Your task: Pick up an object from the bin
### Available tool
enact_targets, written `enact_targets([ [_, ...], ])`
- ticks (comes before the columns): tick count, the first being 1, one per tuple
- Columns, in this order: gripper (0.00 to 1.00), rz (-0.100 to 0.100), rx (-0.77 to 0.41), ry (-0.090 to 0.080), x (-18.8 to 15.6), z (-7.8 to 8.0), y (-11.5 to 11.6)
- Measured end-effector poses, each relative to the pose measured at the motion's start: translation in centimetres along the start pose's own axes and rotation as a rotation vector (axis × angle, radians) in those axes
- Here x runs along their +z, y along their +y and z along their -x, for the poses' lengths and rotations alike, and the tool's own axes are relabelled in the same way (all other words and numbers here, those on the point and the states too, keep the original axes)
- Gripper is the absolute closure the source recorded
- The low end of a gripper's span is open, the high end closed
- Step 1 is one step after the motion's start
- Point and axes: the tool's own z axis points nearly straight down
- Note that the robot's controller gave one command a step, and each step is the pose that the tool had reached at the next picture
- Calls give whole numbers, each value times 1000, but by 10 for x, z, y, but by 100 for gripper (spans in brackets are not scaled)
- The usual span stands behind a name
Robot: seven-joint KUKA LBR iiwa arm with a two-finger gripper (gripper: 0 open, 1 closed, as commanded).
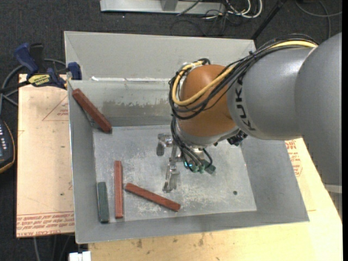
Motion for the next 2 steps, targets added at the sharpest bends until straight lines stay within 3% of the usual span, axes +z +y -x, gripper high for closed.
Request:
enact_targets([
  [1, 0, 2, -133, -15, 65, -57, 46],
  [2, 100, 1, -128, -9, 65, -57, 45],
])
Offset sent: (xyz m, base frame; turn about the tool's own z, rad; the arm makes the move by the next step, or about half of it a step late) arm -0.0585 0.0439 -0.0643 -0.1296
